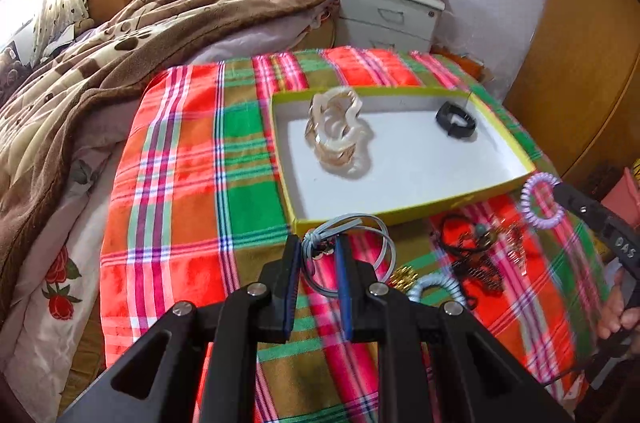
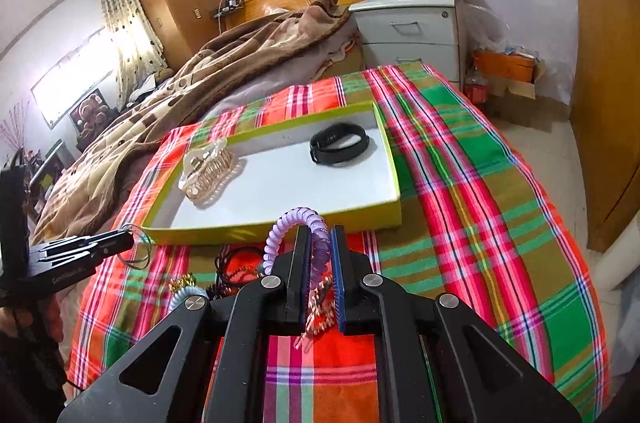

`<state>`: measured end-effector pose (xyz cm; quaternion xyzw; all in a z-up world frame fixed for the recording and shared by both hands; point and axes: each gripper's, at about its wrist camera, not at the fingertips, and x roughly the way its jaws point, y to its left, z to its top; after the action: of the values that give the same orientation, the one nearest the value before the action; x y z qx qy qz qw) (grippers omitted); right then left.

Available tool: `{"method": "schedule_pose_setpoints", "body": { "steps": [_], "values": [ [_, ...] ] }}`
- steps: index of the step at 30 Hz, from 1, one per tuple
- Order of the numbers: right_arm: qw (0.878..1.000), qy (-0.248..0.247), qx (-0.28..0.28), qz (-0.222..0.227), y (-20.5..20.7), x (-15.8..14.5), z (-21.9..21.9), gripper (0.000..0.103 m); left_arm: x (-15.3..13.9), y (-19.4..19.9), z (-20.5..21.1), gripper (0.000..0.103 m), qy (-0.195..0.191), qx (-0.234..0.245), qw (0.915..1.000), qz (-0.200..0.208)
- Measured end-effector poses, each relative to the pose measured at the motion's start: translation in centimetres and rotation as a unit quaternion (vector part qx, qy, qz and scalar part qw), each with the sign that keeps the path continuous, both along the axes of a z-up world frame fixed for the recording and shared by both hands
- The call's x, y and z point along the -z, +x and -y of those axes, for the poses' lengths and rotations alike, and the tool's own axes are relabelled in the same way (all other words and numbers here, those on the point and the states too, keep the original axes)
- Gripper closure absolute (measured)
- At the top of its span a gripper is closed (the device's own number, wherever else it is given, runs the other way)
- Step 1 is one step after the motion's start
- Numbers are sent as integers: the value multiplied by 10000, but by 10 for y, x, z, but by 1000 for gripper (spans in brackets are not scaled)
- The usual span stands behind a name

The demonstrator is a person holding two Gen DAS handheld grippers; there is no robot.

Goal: Organize jewelry
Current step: 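Carry the lavender coil and grey cable tie into the yellow box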

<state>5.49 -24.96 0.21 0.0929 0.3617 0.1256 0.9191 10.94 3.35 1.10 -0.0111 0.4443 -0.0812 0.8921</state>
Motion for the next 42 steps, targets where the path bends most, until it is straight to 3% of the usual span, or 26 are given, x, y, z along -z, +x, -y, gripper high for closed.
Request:
{"method": "schedule_pose_setpoints", "body": {
  "steps": [8,15,28,42],
  "values": [
    [9995,-124,-181,209,34,-25,-10,93,-24,18,12,85,-162,185,9994,240],
    [9989,-149,-431,136,76,-30,-25,93,-22,41,33,85,-239,379,9988,180],
    [9937,-106,-957,-578,150,1,-59,93,10,70,40,85,-164,285,9992,-236],
    [9862,-332,-1236,-1050,181,31,-88,93,33,77,31,85,-69,149,9985,-515]
  ]
}}
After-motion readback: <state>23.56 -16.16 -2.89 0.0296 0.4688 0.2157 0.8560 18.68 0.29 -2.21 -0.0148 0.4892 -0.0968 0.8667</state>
